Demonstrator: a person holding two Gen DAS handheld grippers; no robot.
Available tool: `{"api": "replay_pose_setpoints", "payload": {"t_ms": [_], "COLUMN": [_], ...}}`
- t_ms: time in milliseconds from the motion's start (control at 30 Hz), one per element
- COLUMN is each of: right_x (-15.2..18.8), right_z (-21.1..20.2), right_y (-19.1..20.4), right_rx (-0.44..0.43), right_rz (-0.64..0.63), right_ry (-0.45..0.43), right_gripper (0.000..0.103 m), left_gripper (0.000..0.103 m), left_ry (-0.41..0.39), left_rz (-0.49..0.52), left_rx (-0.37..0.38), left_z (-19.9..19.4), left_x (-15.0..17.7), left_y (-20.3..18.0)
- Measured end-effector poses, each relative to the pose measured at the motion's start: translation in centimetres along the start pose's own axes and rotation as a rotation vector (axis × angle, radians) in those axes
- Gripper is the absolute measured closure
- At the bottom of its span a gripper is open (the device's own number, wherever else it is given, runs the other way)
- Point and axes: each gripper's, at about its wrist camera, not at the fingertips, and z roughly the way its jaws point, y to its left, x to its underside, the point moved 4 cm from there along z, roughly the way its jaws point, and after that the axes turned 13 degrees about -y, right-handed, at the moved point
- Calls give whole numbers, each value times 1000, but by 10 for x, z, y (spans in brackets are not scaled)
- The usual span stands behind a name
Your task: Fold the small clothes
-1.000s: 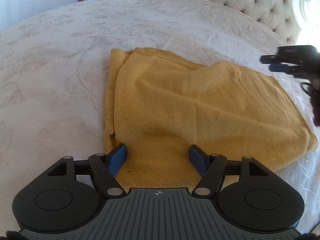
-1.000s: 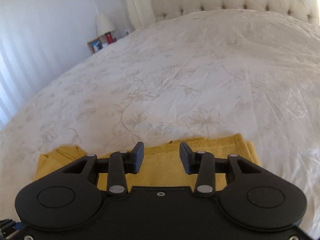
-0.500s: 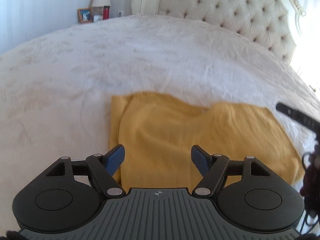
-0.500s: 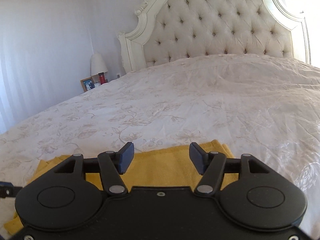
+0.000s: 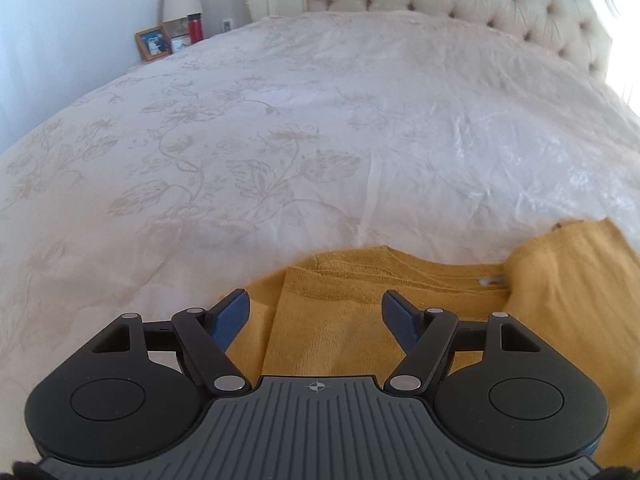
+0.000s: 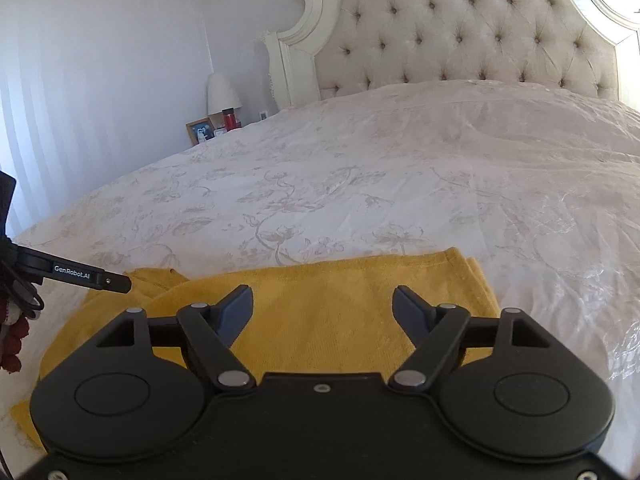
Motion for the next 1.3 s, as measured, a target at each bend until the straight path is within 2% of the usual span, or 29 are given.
{"api": "replay_pose_setpoints", "payload": {"t_ms": [67,167,233,367,433,500,567,767,1033,1133,1200,1300], "right_x": [0,0,0,-2,-2,-2,-2,-3,9,19,25,30], "right_z": [0,0,0,-1,-2,-2,-2,-1,11,17,21,22], "right_y": [0,0,0,-2,-2,-2,-3,-3,-10,-14,-17,-18], "right_rx": [-13,-21,-24,-31,-32,-33,-35,-32,25,58,72,80], "right_rz": [10,12,10,25,28,32,33,34,28,21,16,10], "right_ry": [-6,-10,-11,-15,-17,-17,-15,-10,93,157,202,234], "right_gripper": [12,7,7,6,6,6,6,6,6,6,5,4], "left_gripper": [32,35,42,46,58,91,96,97,96,90,75,60], "left_ry": [10,33,48,70,73,70,53,-61,-12,10,3,-47], "left_rz": [17,13,-7,-33,-41,-55,-69,-155,-171,-134,-116,-135], "left_rx": [14,24,32,16,17,24,12,-50,-148,-154,-162,-179], "left_z": [6,15,21,27,28,26,22,-1,18,25,24,8], "left_x": [1,3,3,4,4,4,2,-11,-1,4,3,-3], "left_y": [-3,-7,-8,-8,-7,-7,-7,8,21,19,21,25]}}
